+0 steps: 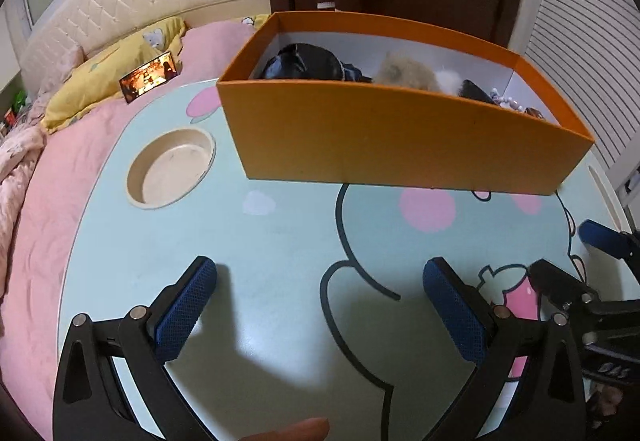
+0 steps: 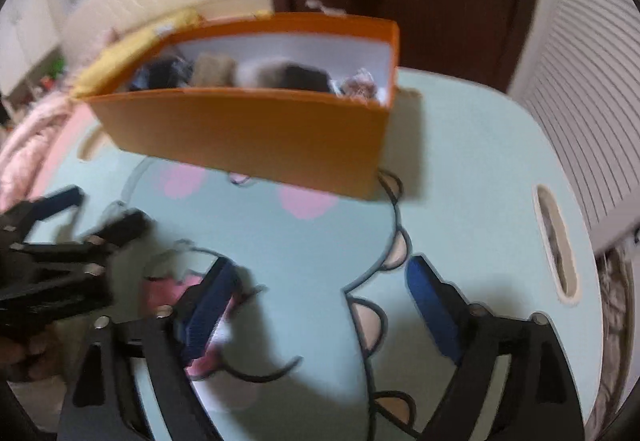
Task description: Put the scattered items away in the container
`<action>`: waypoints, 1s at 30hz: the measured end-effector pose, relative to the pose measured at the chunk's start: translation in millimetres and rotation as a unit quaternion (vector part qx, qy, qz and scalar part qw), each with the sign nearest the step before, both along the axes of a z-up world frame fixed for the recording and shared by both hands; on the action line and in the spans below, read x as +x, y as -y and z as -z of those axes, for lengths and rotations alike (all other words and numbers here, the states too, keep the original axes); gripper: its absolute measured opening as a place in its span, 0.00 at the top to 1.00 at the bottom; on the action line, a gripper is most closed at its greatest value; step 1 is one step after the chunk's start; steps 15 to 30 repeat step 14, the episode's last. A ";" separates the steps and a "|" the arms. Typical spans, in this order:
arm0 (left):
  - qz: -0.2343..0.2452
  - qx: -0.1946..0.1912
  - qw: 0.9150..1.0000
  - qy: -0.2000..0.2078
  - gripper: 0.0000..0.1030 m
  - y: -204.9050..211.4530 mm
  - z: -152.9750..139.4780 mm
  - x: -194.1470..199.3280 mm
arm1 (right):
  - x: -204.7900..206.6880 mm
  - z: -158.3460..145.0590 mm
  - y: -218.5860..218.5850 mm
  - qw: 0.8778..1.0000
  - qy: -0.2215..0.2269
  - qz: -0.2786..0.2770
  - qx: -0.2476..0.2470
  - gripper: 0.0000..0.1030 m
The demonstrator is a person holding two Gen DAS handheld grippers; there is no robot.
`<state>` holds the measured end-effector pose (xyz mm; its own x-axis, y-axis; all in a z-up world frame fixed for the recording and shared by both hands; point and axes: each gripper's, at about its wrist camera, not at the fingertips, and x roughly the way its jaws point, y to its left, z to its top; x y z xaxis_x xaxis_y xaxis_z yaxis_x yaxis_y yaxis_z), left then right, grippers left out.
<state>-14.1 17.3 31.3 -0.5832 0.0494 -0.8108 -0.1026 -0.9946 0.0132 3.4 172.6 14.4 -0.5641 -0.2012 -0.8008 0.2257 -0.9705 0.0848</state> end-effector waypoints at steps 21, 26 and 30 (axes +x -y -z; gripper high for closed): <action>0.004 0.002 1.000 -0.002 0.00 -3.4 0.3 -1.3 | -4.0 2.3 -9.6 1.000 -0.011 0.011 -0.011 0.00; 0.004 0.002 1.000 -0.002 0.00 -3.4 0.3 -1.3 | -4.0 2.3 -9.6 1.000 -0.011 0.011 -0.011 0.00; 0.004 0.002 1.000 -0.002 0.00 -3.4 0.3 -1.3 | -4.0 2.3 -9.6 1.000 -0.011 0.011 -0.011 0.00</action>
